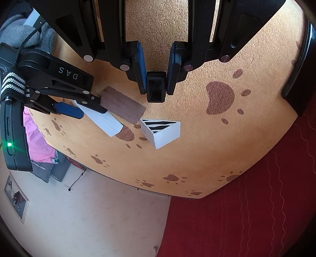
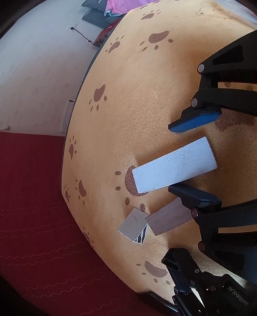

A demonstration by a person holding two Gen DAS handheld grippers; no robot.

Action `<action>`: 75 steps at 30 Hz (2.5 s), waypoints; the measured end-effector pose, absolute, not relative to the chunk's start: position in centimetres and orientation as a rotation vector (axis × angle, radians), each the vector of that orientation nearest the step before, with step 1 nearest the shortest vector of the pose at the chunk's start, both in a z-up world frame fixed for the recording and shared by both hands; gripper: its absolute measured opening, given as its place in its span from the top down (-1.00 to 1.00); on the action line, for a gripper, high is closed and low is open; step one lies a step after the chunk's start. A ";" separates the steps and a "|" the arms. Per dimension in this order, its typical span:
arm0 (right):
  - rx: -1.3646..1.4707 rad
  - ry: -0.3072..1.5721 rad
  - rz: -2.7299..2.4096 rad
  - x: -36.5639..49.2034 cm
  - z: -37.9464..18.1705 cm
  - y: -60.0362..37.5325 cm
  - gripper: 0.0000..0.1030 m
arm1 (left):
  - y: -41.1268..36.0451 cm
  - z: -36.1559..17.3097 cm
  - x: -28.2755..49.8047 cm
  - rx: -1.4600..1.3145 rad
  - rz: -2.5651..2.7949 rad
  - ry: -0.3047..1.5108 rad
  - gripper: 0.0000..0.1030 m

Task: Organize rigid objects
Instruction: 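Grasp the long white block with the right gripper while the left holds the black box, then lift the white block with the right gripper toward the bowl while the left holds the black box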

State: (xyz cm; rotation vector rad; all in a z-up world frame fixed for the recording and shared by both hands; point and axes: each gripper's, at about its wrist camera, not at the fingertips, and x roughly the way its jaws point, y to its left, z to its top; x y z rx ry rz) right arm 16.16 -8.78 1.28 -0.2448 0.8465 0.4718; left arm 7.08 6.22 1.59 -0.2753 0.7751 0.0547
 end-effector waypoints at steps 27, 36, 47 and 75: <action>-0.161 0.879 0.409 11.5 1.4 -10.4 0.39 | 6.3 1.4 7.1 -0.275 0.069 0.771 0.61; -0.163 0.876 0.389 11.0 1.1 -10.5 0.39 | 6.4 1.5 7.1 -0.275 0.071 0.769 0.61; -0.183 0.844 0.375 11.4 0.9 -9.9 0.35 | 6.3 1.5 7.1 -0.275 0.071 0.770 0.61; -0.046 0.832 0.368 7.3 3.1 -12.9 0.39 | 6.3 1.5 7.1 -0.275 0.071 0.769 0.61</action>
